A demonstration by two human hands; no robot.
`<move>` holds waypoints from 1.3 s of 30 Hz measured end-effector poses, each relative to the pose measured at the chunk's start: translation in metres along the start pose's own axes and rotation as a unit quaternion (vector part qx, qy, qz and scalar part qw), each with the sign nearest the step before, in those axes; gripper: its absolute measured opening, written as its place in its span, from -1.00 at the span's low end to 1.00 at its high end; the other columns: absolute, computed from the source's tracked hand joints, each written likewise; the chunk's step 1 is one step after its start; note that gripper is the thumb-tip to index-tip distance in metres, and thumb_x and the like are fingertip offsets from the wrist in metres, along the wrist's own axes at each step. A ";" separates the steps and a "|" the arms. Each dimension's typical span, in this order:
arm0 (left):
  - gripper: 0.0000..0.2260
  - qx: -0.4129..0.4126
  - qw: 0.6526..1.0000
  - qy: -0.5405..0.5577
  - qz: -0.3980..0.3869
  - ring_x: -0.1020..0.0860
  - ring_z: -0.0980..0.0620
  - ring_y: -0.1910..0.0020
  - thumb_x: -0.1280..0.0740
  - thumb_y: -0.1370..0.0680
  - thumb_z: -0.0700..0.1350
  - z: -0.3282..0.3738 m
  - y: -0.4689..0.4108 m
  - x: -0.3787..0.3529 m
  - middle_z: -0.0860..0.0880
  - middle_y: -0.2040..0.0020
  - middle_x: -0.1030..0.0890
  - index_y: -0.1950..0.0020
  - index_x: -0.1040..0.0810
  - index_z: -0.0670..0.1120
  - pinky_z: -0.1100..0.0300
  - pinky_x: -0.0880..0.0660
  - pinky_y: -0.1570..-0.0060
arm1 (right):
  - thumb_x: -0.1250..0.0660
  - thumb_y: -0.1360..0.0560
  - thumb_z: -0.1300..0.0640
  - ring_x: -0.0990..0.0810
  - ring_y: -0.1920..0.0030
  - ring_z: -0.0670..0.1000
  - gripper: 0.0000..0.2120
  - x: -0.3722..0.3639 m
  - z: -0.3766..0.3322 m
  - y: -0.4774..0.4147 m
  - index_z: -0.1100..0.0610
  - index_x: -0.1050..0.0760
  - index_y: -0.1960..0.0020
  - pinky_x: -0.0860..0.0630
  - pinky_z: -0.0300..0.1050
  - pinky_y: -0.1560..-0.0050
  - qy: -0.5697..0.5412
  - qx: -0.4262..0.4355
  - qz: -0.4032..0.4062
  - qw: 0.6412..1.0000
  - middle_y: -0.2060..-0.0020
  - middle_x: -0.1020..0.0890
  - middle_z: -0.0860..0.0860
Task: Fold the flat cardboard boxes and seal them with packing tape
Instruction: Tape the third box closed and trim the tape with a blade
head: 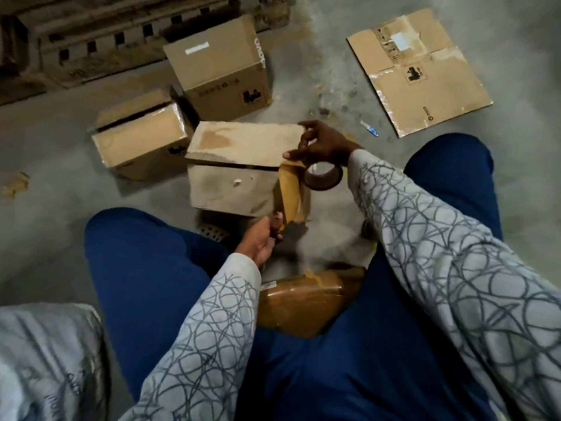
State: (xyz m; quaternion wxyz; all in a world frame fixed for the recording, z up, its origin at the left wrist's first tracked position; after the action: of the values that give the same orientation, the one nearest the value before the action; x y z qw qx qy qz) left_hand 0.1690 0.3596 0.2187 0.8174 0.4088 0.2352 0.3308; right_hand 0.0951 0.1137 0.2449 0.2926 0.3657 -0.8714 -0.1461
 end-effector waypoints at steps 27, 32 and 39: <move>-0.93 -0.147 0.965 -0.186 0.109 -0.45 0.05 0.35 -0.41 -0.49 -0.26 0.116 -0.027 -0.009 -0.07 0.27 -0.56 0.13 -0.56 -0.13 0.27 -0.36 0.42 | -0.52 -0.14 -0.47 -0.65 0.00 0.08 -0.46 0.070 0.000 -0.012 -0.01 -0.57 0.28 -0.55 -0.06 -0.03 0.313 0.024 -0.038 0.949 -0.01 -0.71 0.01; -0.82 -0.231 0.931 -0.283 0.011 -0.46 0.12 0.31 -0.43 -0.52 -0.29 0.187 0.005 -0.002 -0.02 0.24 -0.56 0.20 -0.53 -0.06 0.28 -0.37 0.35 | -0.39 -0.25 -0.51 -0.62 0.12 0.15 -0.35 0.063 -0.018 0.050 0.11 -0.61 0.19 -0.56 0.01 0.03 0.316 0.025 0.007 0.948 0.23 -0.65 0.11; -0.83 -0.198 0.892 -0.404 -0.042 -0.47 0.09 0.30 -0.41 -0.51 -0.37 0.173 0.011 0.018 -0.07 0.25 -0.55 0.19 -0.53 -0.13 0.41 -0.43 0.43 | -0.44 -0.37 -0.37 -0.63 0.13 0.08 -0.51 0.001 0.024 0.141 0.08 -0.56 0.16 -0.57 0.06 0.05 0.208 0.018 -0.013 0.978 0.22 -0.67 0.04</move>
State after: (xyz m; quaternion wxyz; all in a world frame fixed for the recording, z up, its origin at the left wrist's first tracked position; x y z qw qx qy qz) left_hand 0.2903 0.2889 0.3222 0.9190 0.3264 -0.1687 0.1428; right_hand 0.0018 0.2116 0.2923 0.4590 0.4048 -0.7890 -0.0549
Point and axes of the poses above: each hand's wrist, its own y-axis away from the middle knuckle, its own x-axis out of the back of the hand, z = x × y, the point moved 4 cm from there along -y, towards the middle knuckle
